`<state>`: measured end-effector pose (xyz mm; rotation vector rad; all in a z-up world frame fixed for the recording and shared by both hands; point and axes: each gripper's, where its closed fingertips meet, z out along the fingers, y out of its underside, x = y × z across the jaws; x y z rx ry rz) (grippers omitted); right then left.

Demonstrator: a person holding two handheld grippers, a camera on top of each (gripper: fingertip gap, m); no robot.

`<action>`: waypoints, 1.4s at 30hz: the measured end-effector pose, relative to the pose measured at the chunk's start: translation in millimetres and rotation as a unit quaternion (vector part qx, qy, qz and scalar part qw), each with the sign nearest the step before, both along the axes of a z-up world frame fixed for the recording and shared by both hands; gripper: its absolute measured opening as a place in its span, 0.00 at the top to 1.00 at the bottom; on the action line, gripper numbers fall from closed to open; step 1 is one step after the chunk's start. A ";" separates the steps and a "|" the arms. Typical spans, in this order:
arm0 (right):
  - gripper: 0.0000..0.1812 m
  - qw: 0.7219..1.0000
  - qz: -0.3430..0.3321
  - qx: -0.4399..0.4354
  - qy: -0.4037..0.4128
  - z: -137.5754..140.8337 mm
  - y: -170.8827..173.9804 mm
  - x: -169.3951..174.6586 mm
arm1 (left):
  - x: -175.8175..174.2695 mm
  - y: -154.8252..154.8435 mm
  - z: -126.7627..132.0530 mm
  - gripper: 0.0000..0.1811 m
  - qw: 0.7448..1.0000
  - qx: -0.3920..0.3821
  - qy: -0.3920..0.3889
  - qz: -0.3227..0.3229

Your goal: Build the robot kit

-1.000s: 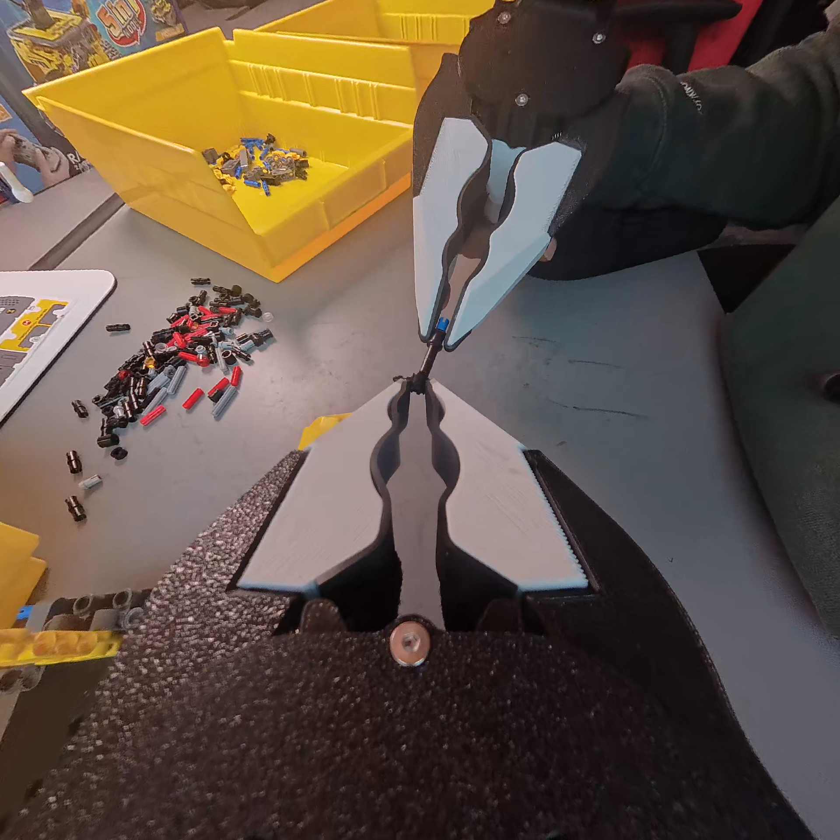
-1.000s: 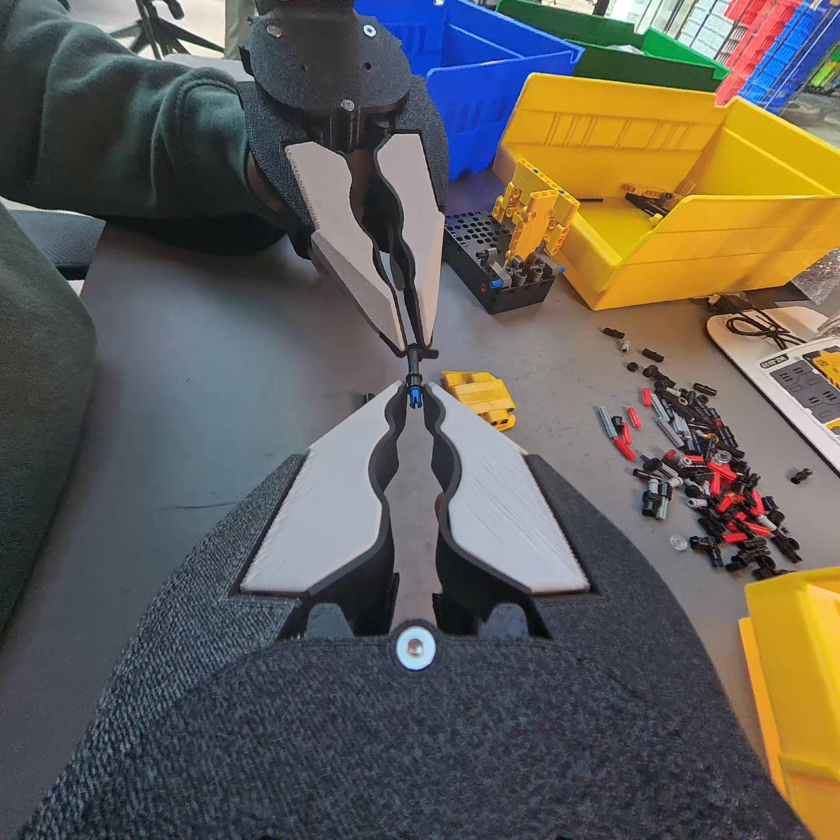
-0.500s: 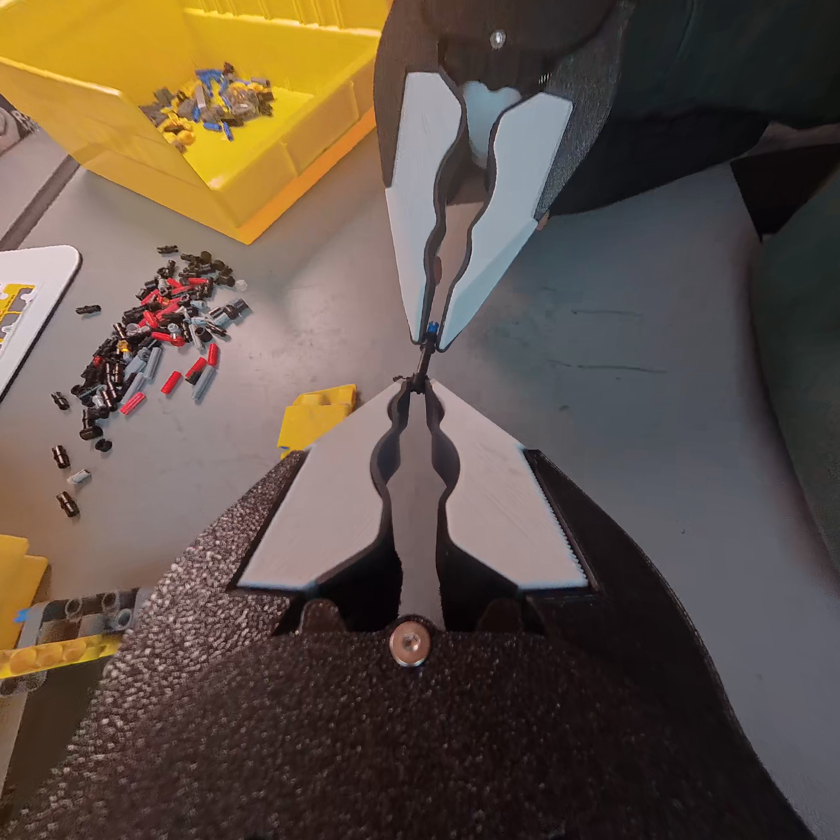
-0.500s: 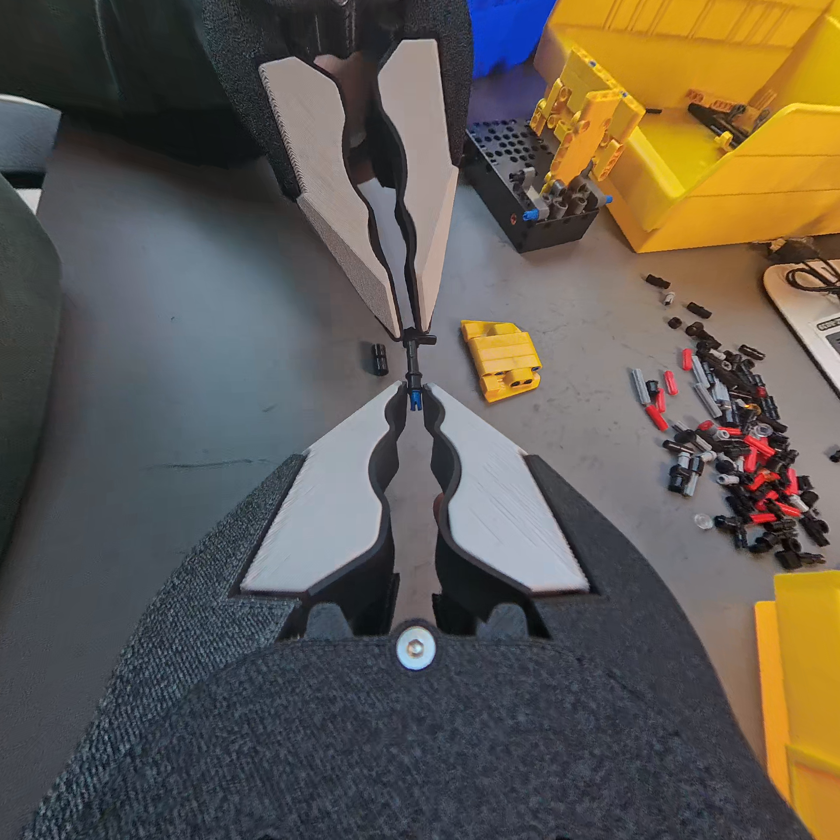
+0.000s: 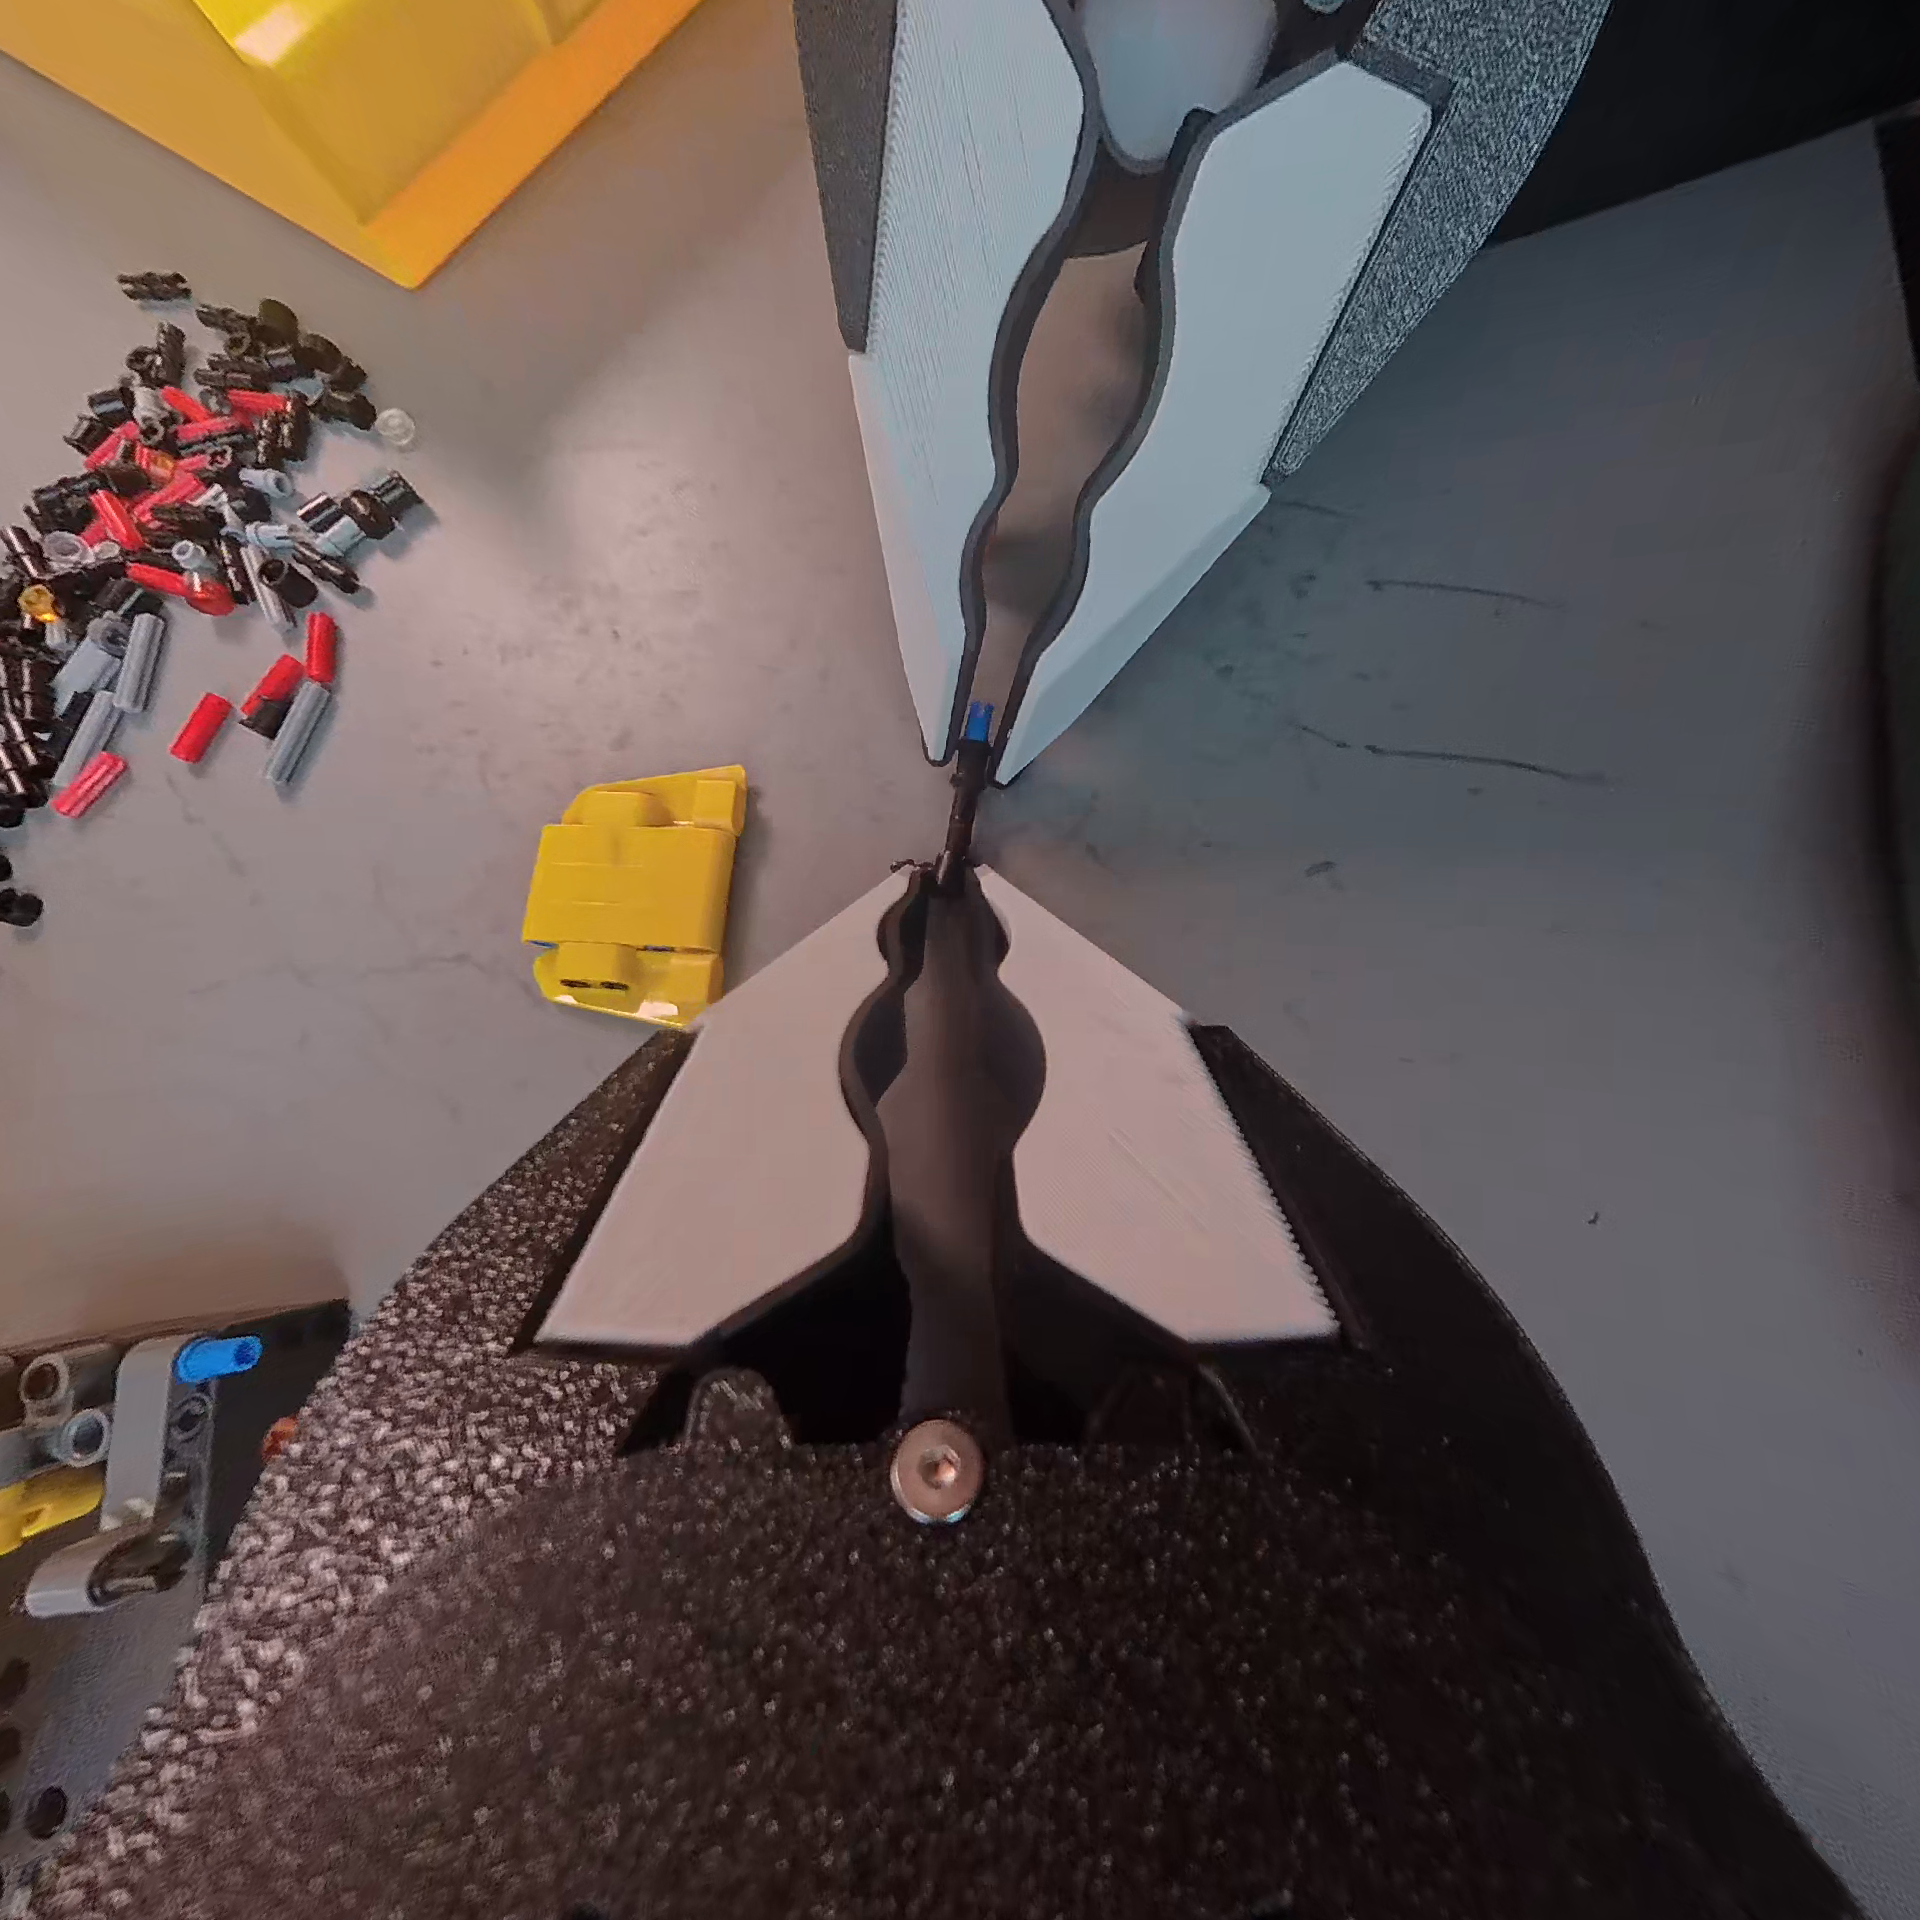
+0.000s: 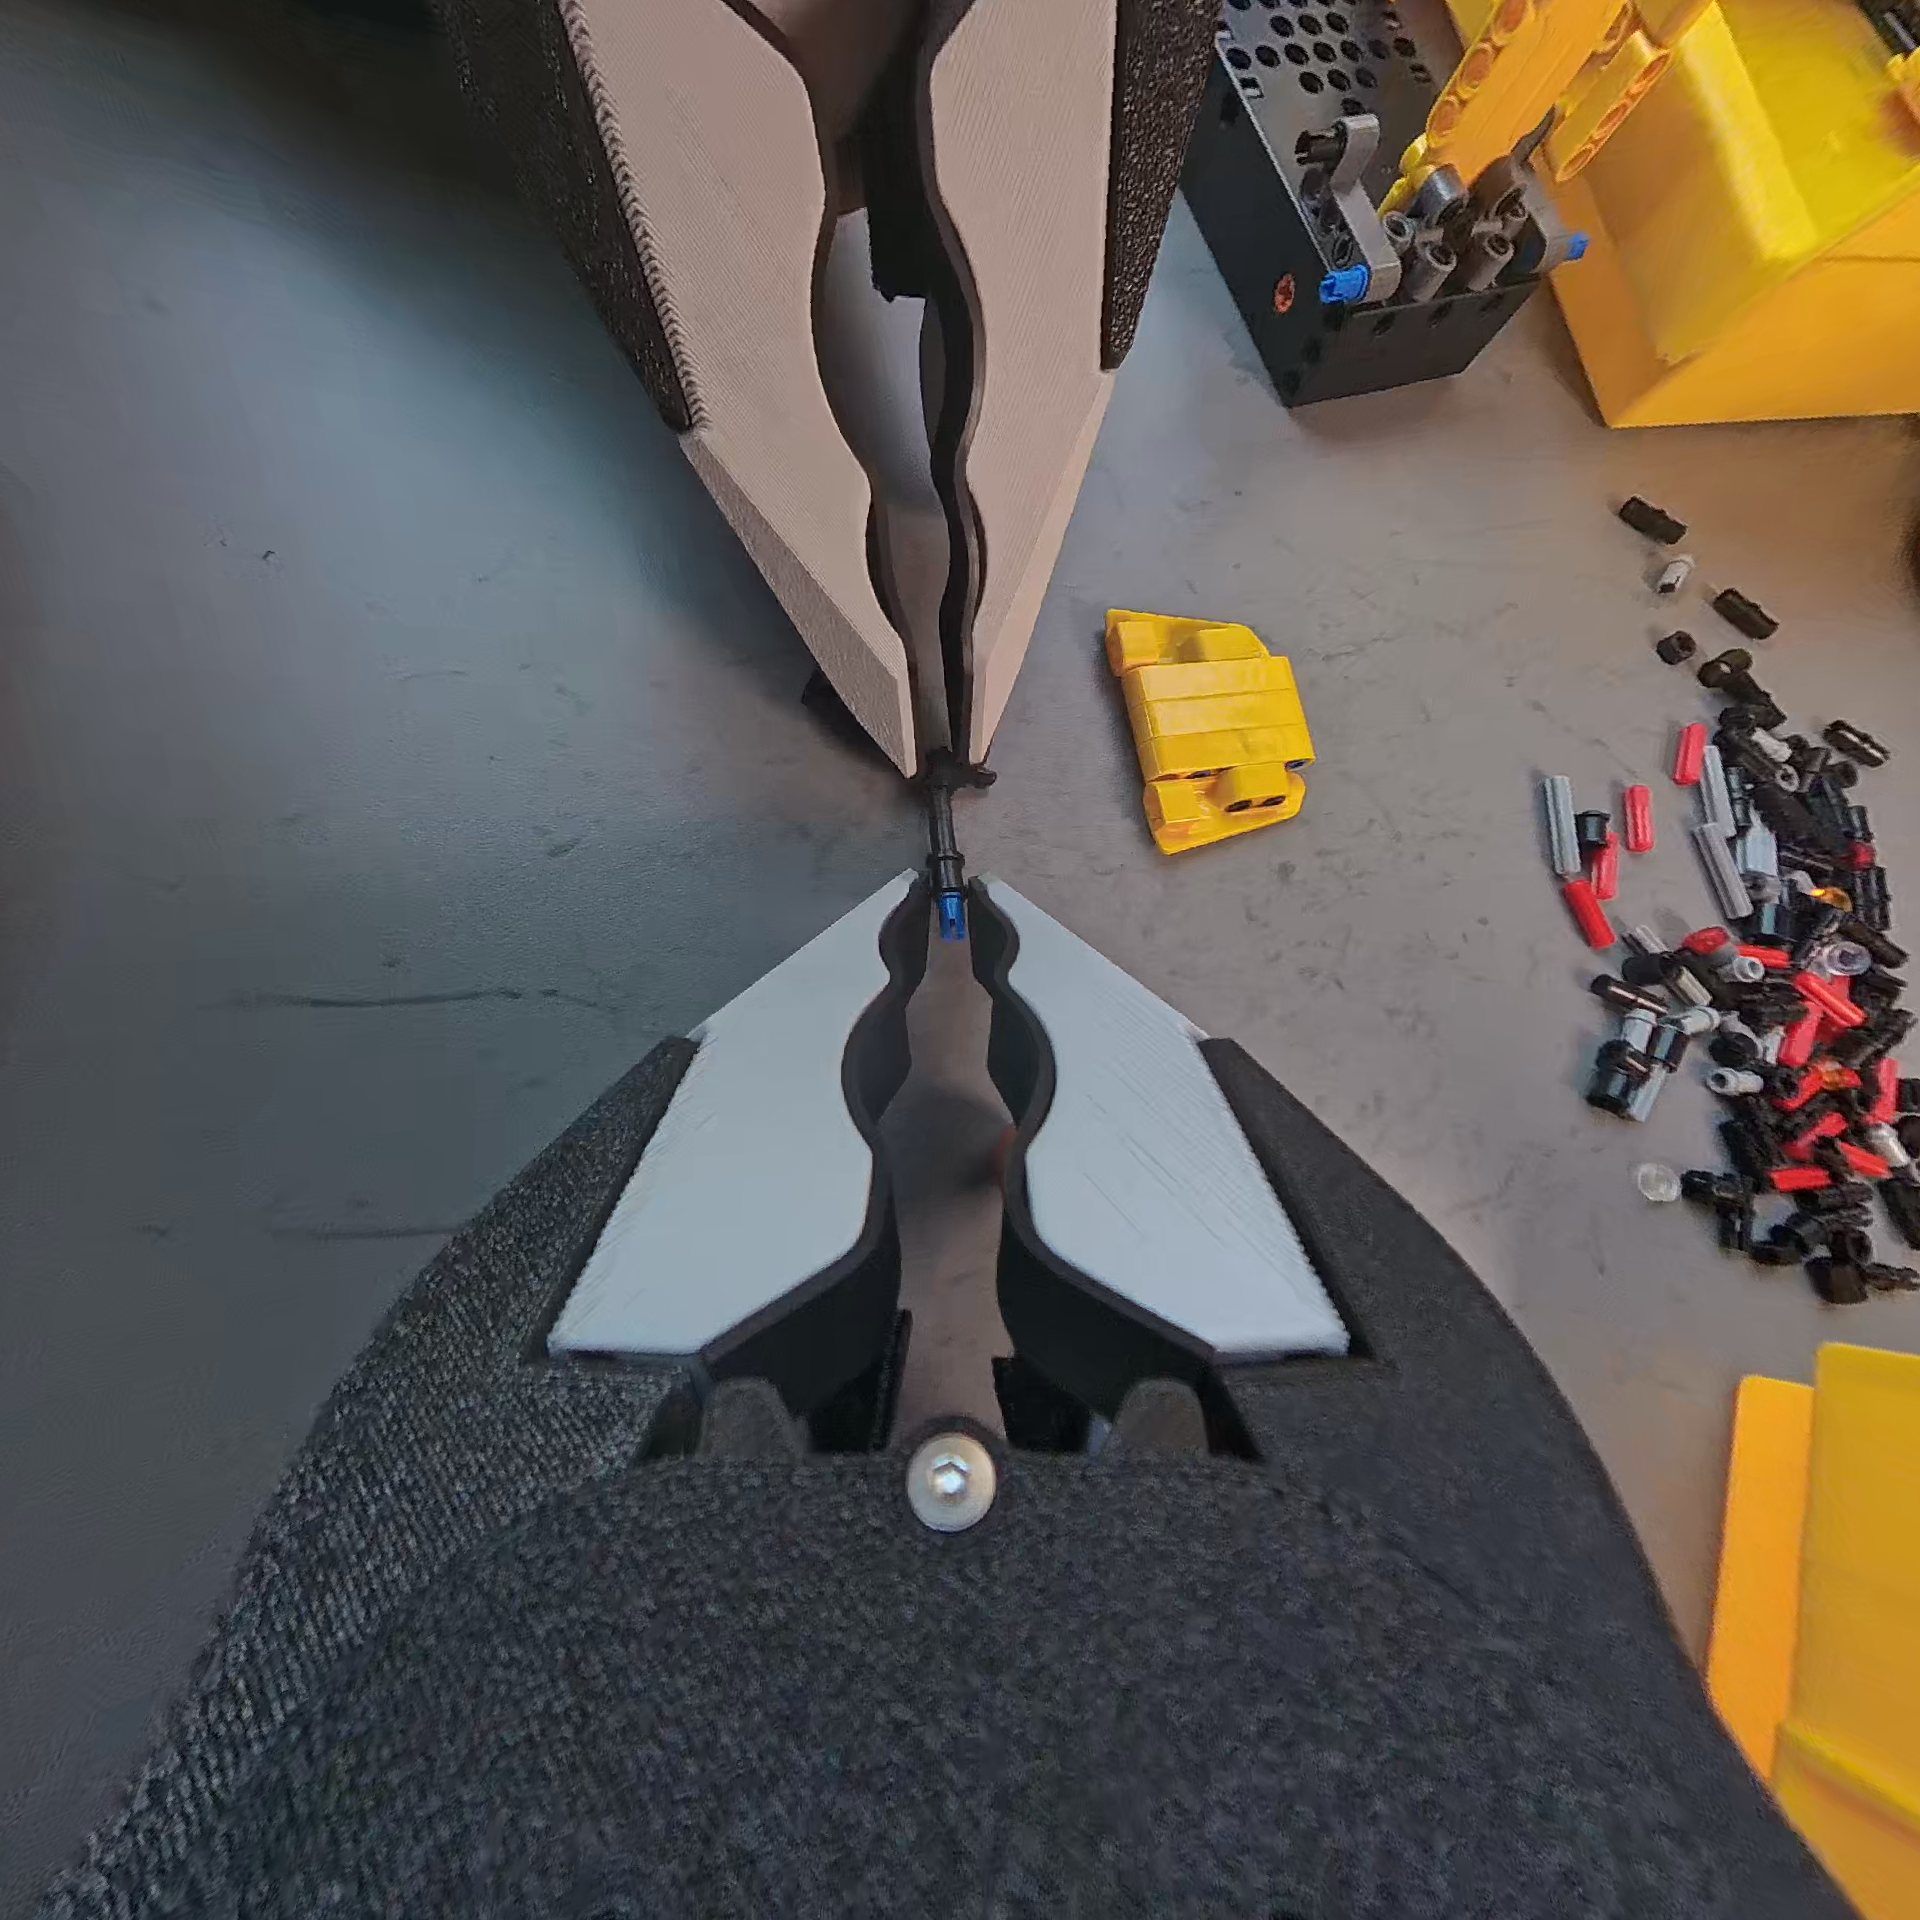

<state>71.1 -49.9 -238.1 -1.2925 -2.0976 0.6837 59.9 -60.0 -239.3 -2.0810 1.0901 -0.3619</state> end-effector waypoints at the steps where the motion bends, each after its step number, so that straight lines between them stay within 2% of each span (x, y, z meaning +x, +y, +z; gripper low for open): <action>1: 0.96 1.000 0.001 -0.001 0.000 0.0 -0.1 -0.1 | 0.3 0.2 -0.1 0.97 1.000 0.000 0.000 0.001; 11: 0.97 1.000 0.011 -0.002 0.010 1.7 1.2 -0.5 | 0.1 1.6 1.3 0.97 1.000 0.002 -0.003 0.009; 16: 0.97 0.996 0.025 -0.027 0.085 32.3 -3.7 -1.9 | 4.8 0.7 23.0 0.92 0.997 0.019 -0.072 0.001; 20: 0.97 0.995 0.036 -0.025 0.087 32.5 -8.7 -0.9 | 11.4 -2.1 32.5 0.98 0.996 0.045 -0.080 -0.018; 24: 0.97 0.995 0.042 -0.030 0.090 31.9 -11.5 0.1 | 13.4 -5.4 31.7 0.98 0.996 0.041 -0.078 -0.030; 31: 0.96 0.983 0.054 -0.088 0.149 55.6 -17.9 3.4 | 18.7 -11.3 54.7 0.99 0.984 0.031 -0.167 -0.049; 42: 0.97 0.979 0.060 -0.110 0.160 62.4 -20.7 4.8 | 21.1 -12.6 60.8 0.98 0.979 0.030 -0.193 -0.053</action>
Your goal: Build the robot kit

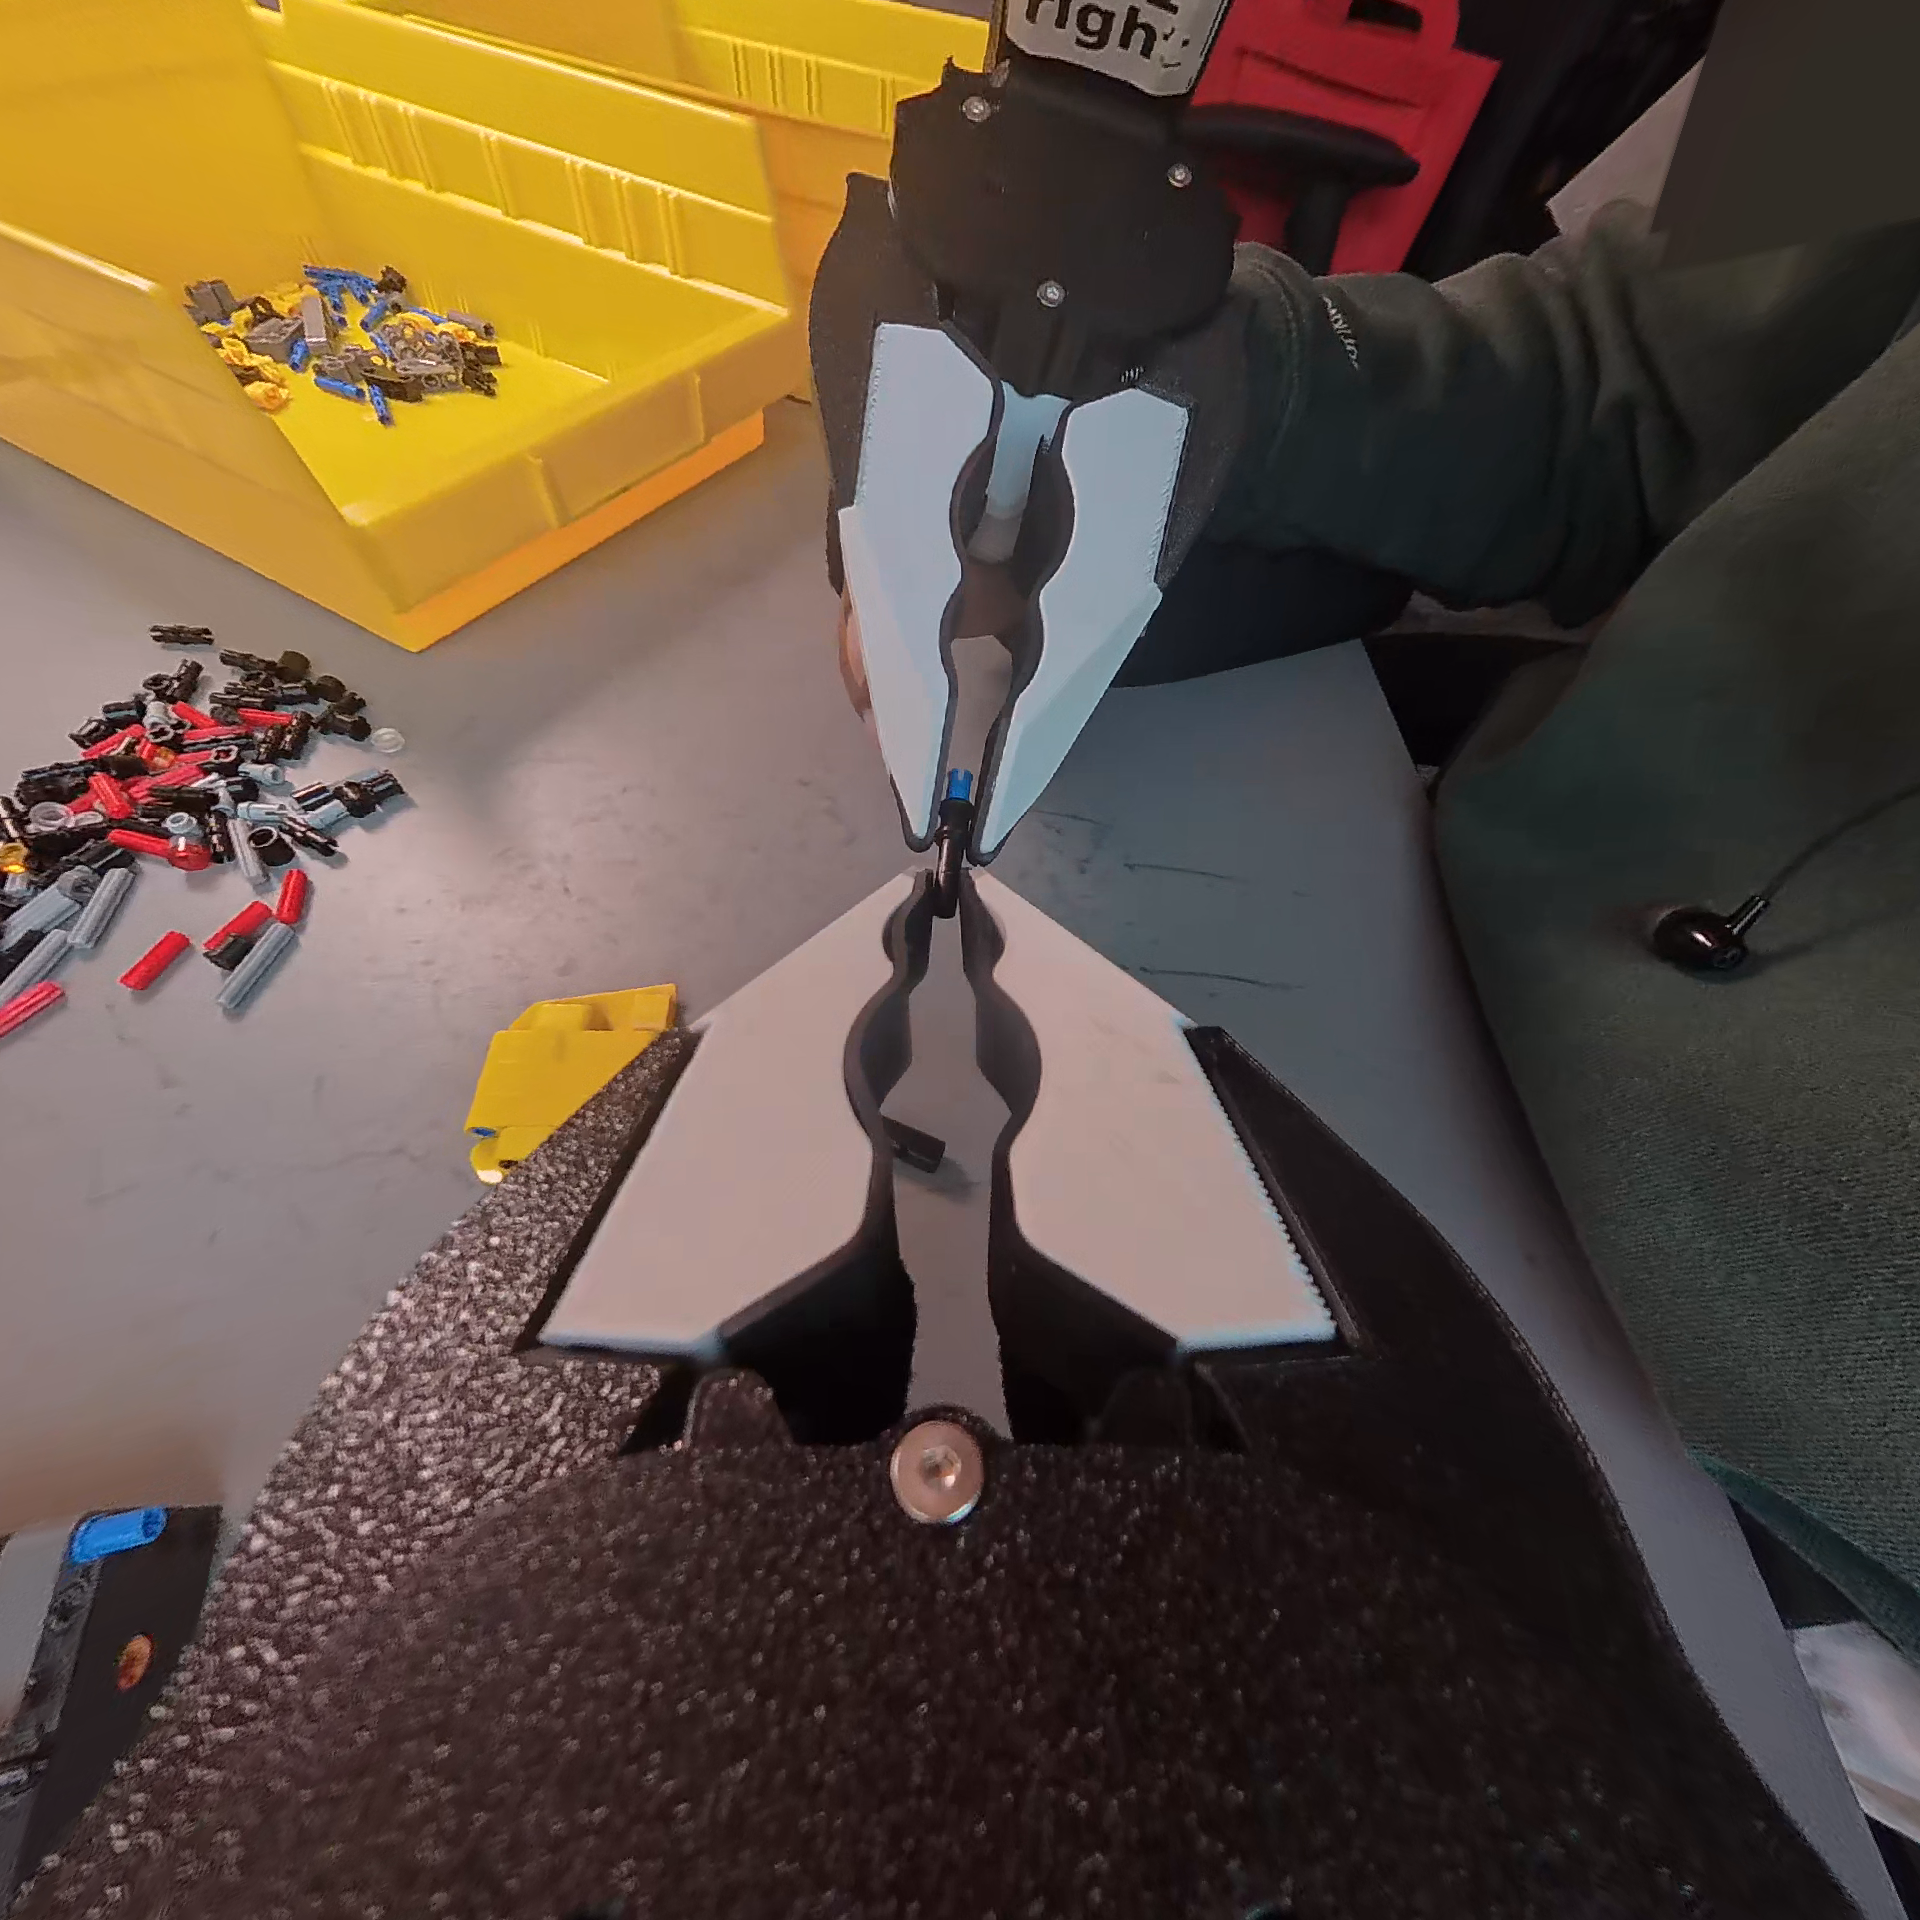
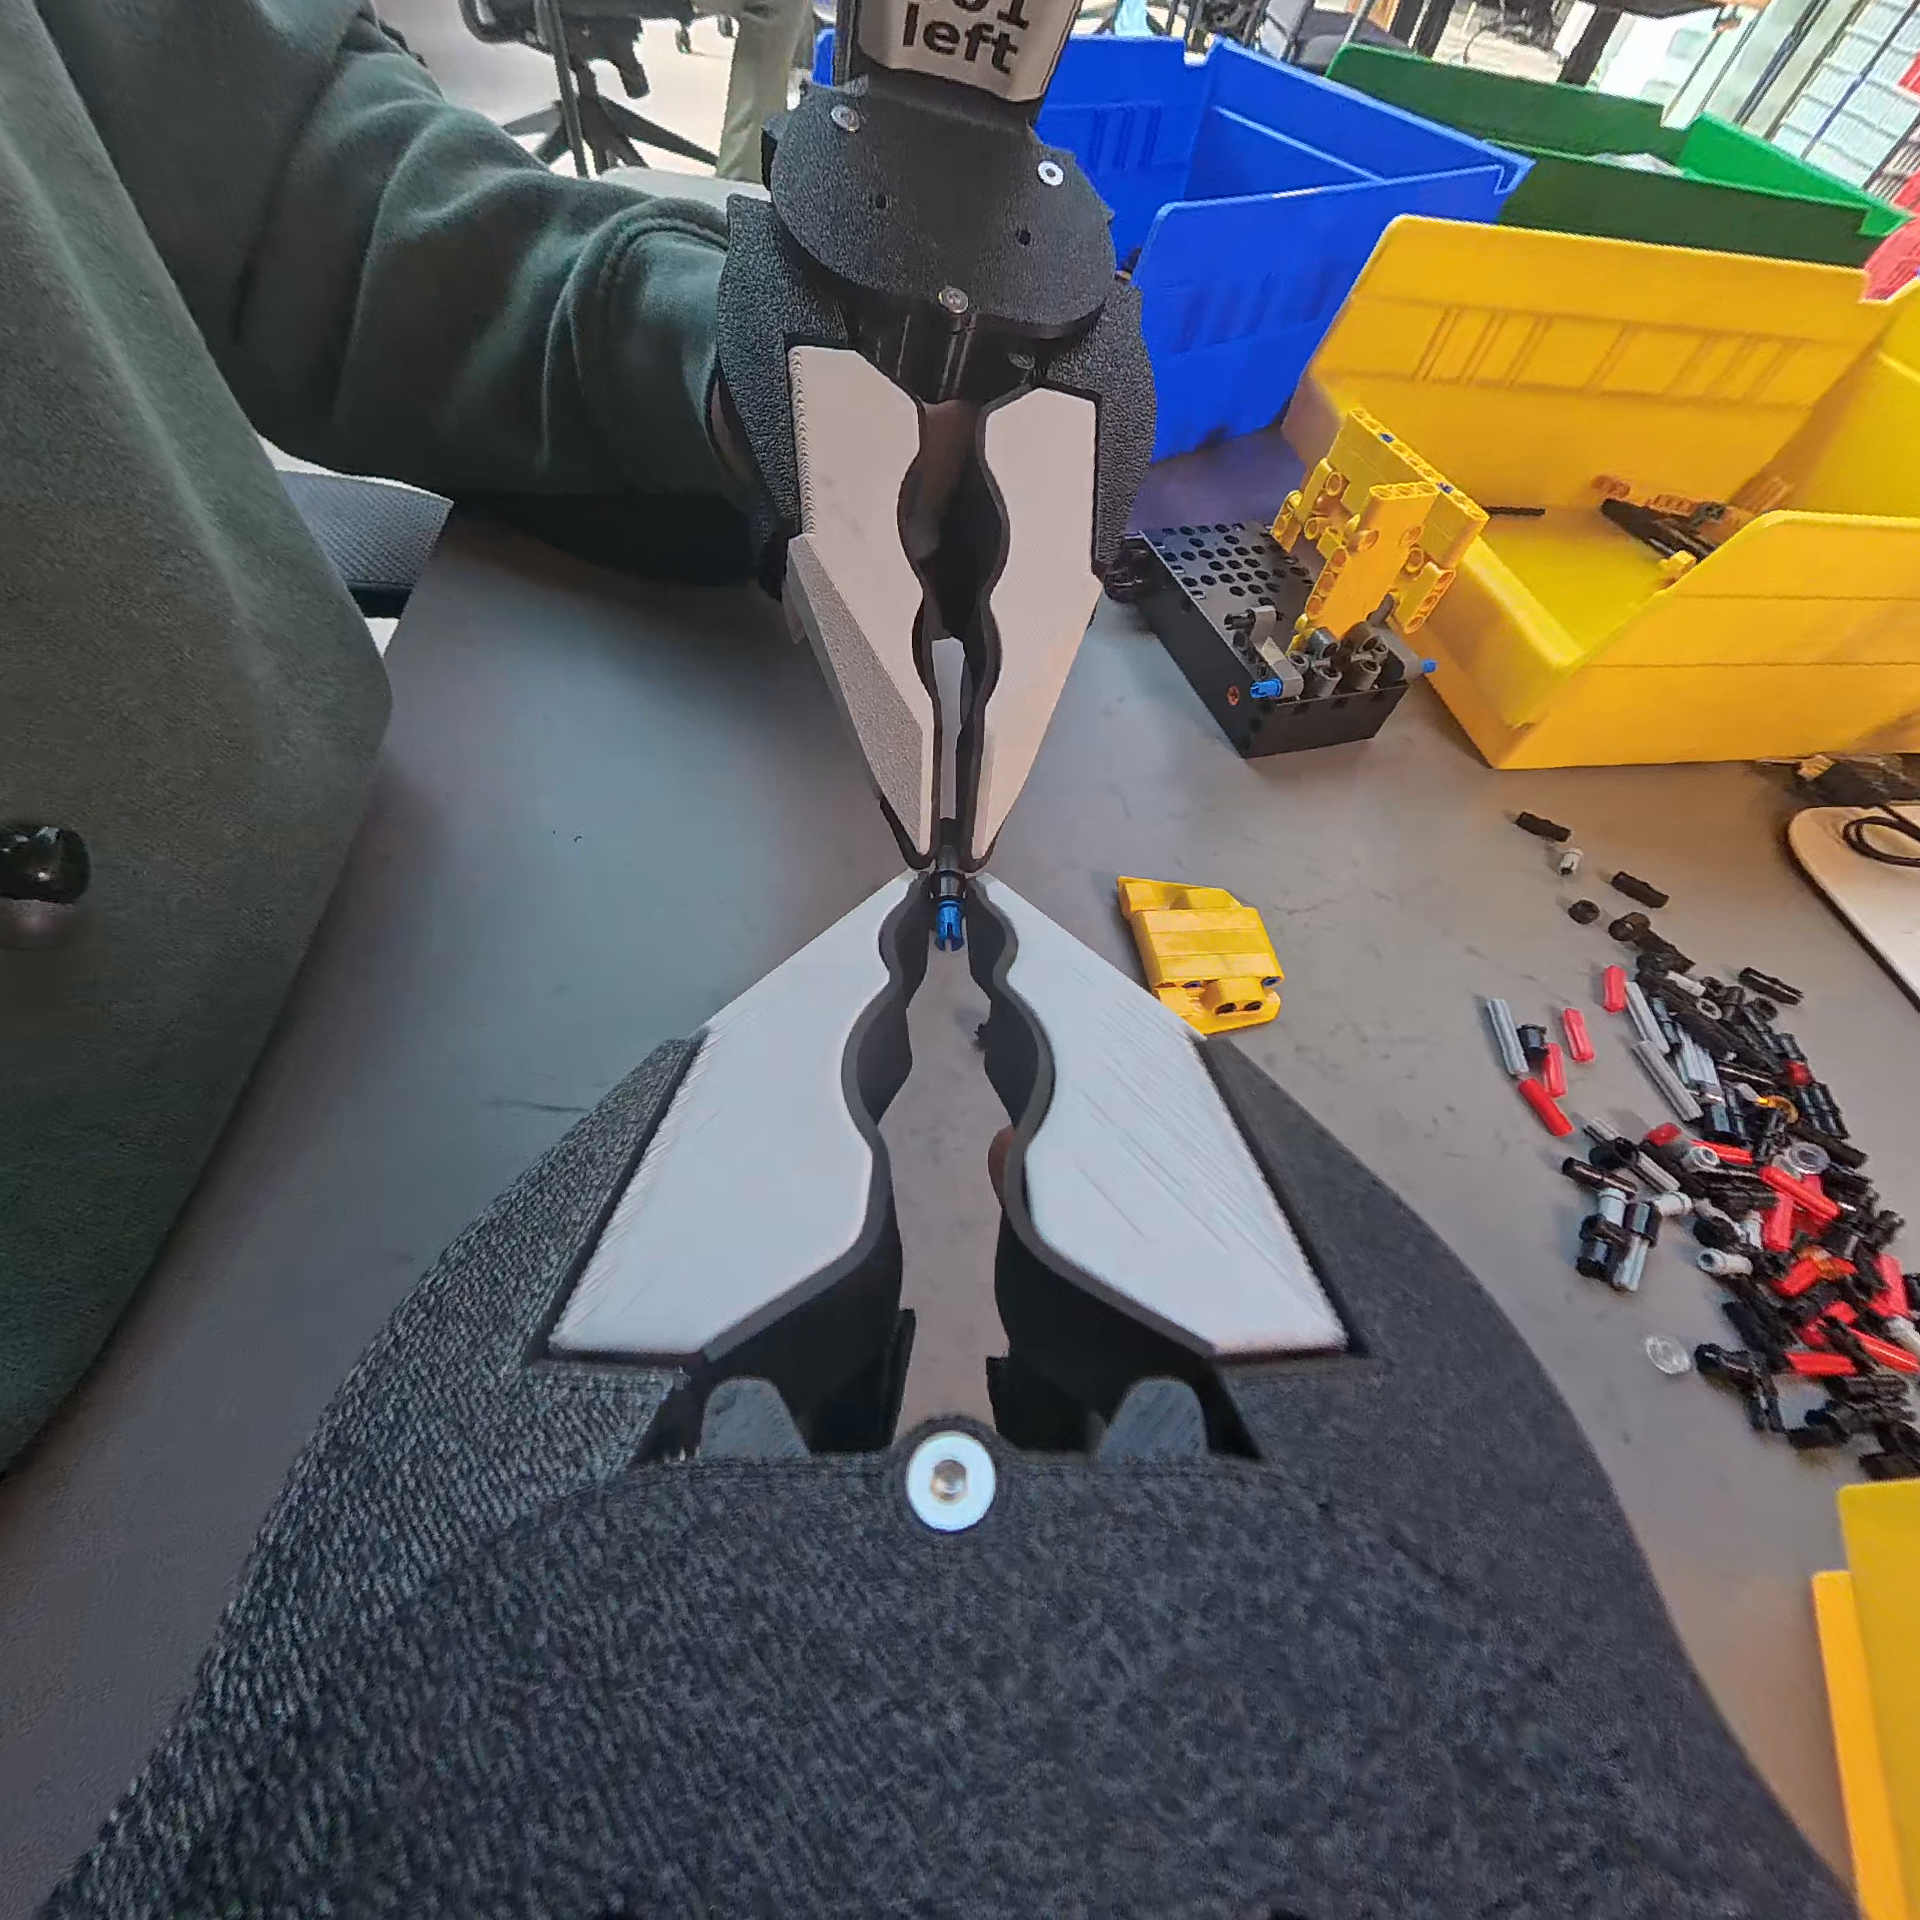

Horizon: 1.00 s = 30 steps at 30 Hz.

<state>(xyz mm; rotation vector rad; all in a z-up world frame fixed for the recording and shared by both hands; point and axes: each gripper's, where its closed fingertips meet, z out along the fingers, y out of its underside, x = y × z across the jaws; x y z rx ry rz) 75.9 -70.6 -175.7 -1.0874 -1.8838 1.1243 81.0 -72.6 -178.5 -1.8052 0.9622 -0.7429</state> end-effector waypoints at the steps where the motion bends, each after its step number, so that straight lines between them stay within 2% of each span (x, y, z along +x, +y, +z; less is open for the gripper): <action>1: 0.97 1.000 0.001 -0.001 -0.004 -0.4 0.3 0.5 | -0.2 0.4 -0.4 0.98 1.000 -0.006 -0.004 0.001; 5: 0.97 0.999 -0.030 0.019 -0.028 -6.8 25.6 9.7 | -13.8 9.2 -21.0 0.93 0.998 -0.027 0.045 0.034; 10: 0.97 0.993 -0.092 0.051 -0.054 -17.5 56.4 19.1 | -14.2 11.6 -45.3 0.94 0.991 -0.066 0.109 0.043; 13: 0.97 0.990 -0.100 0.074 -0.072 -25.5 59.0 19.4 | -5.4 13.8 -51.0 0.95 0.987 -0.074 0.132 0.051; 19: 0.97 0.986 -0.101 0.094 -0.090 -33.9 58.1 21.1 | -2.2 22.0 -62.0 0.91 0.977 -0.038 0.199 0.062; 30: 0.97 0.988 -0.094 0.092 -0.081 -29.9 53.1 22.7 | -7.5 16.7 -62.2 0.96 0.978 -0.019 0.206 0.022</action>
